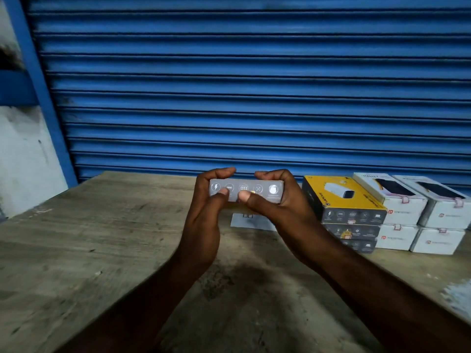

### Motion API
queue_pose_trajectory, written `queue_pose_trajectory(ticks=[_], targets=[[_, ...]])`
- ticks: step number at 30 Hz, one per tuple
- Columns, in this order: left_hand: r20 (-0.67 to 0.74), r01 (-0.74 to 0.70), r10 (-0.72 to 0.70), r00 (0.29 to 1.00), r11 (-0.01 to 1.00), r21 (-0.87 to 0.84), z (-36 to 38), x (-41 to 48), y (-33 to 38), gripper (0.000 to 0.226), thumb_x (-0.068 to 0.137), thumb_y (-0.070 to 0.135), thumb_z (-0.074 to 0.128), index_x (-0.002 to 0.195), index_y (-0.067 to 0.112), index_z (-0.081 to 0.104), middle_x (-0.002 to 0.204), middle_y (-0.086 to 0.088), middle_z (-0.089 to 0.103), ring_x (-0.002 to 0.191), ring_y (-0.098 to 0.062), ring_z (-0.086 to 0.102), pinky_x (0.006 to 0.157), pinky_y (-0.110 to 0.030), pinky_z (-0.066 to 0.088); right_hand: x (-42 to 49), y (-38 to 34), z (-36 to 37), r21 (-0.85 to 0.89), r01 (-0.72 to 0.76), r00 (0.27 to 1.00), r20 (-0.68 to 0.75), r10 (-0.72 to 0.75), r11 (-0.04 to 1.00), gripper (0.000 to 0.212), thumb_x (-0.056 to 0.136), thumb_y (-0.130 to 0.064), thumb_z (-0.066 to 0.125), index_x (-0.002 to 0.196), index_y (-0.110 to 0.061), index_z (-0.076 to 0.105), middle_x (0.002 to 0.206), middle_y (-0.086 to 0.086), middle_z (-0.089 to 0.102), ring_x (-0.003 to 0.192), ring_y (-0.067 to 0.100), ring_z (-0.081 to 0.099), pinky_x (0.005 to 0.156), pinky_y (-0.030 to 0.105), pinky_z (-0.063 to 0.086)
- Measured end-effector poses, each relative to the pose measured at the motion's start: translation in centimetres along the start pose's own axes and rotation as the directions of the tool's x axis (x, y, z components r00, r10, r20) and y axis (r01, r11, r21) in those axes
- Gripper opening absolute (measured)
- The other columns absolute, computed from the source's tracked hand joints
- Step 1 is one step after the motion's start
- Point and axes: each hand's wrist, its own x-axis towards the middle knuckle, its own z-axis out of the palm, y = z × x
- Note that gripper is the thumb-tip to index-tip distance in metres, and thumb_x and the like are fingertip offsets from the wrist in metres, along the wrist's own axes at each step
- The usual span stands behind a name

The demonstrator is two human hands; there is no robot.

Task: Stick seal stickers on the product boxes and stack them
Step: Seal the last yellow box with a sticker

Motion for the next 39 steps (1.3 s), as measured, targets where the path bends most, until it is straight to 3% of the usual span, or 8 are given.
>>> queue_pose_trajectory(ticks=[7,10,13,21,24,28,34,39], targets=[[0.053,0.028,-0.028,0.998,1.0,0.004,0.3,0.0,0.5,0.036,0.104,0.015,0.046,0.139,0.021,0.045,0.134,0.007,0.056,0.116,-0.005,0.06,0.09,-0.018,0.05,0.5,-0.1,-0.2,-0.07,-0.041,0.997,-0.074,0.036,0.997,0.026,0.093,-0.027,0.063,0.116,-0.02,0.053,0.108,-0.008,0.063,0.078,-0.012,0.061,0.073,0.011,0.051],[0.08,-0.052,0.045,0.996,0.995,0.083,-0.1,0.3,0.6,0.039,0.101,0.007,0.048,0.14,0.014,0.044,0.134,0.012,0.052,0.112,0.009,0.057,0.087,-0.008,0.046,1.2,-0.3,-1.2,-0.113,-0.142,0.99,-0.003,0.143,0.983,0.041,0.093,-0.049,0.058,0.122,-0.021,0.051,0.115,-0.002,0.064,0.097,-0.001,0.062,0.088,0.023,0.049],[0.112,-0.13,0.116,0.987,0.984,0.123,-0.4,0.6,0.5,0.037,0.097,0.011,0.05,0.135,0.014,0.046,0.146,0.003,0.048,0.132,0.0,0.048,0.101,-0.01,0.04,1.5,-0.8,-1.9,-0.107,-0.327,0.936,0.101,0.338,0.939,0.08,0.07,-0.072,0.067,0.132,-0.024,0.048,0.124,-0.001,0.067,0.116,0.018,0.062,0.101,0.042,0.047],[0.155,-0.111,0.095,0.983,0.989,0.096,0.7,0.0,1.8,0.045,0.093,0.019,0.056,0.135,0.034,0.052,0.16,0.008,0.03,0.148,0.004,0.018,0.11,-0.011,0.031,-1.1,-1.6,-3.6,-0.14,-0.174,0.982,0.048,0.182,0.975,0.038,0.088,-0.049,0.068,0.116,-0.024,0.062,0.111,-0.004,0.073,0.105,0.013,0.069,0.099,0.046,0.052],[0.123,-0.111,0.1,0.987,0.991,0.08,1.6,-0.5,2.5,0.04,0.091,0.024,0.059,0.13,0.037,0.057,0.157,0.012,0.038,0.15,-0.002,0.021,0.115,-0.025,0.034,-2.0,-2.1,-4.4,-0.123,-0.099,0.994,0.023,0.103,0.987,0.032,0.088,-0.044,0.068,0.113,-0.024,0.062,0.099,-0.004,0.073,0.083,0.002,0.07,0.075,0.025,0.057],[0.039,-0.036,0.032,0.999,0.994,0.104,2.9,-1.9,3.7,0.033,0.098,0.021,0.061,0.124,0.041,0.058,0.118,0.01,0.065,0.107,-0.006,0.065,0.086,-0.018,0.051,-2.6,-3.0,-5.5,-0.218,-0.029,0.999,0.013,0.033,0.976,0.024,0.089,-0.037,0.069,0.105,-0.022,0.06,0.072,-0.008,0.065,0.048,-0.005,0.053,0.045,0.008,0.036],[-0.025,0.135,-0.134,0.991,0.991,0.013,4.5,-2.8,5.5,0.025,0.094,0.017,0.067,0.114,0.032,0.062,0.102,0.006,0.072,0.087,-0.009,0.07,0.079,-0.026,0.055,-3.6,-4.5,-6.9,-0.309,-0.005,1.0,-0.025,-0.002,0.951,0.03,0.08,-0.038,0.078,0.104,-0.029,0.062,0.096,-0.003,0.072,0.088,0.014,0.069,0.081,0.039,0.057],[0.009,0.222,-0.223,0.975,0.973,0.058,5.3,-1.8,6.4,0.027,0.084,0.007,0.075,0.102,0.024,0.066,0.101,-0.002,0.075,0.082,-0.008,0.072,0.073,-0.021,0.057,-3.2,-6.1,-9.1,-0.467,0.019,0.996,-0.064,-0.055,0.884,0.04,0.062,-0.04,0.09,0.094,-0.028,0.068,0.091,-0.007,0.075,0.086,0.01,0.072,0.085,0.042,0.058]])
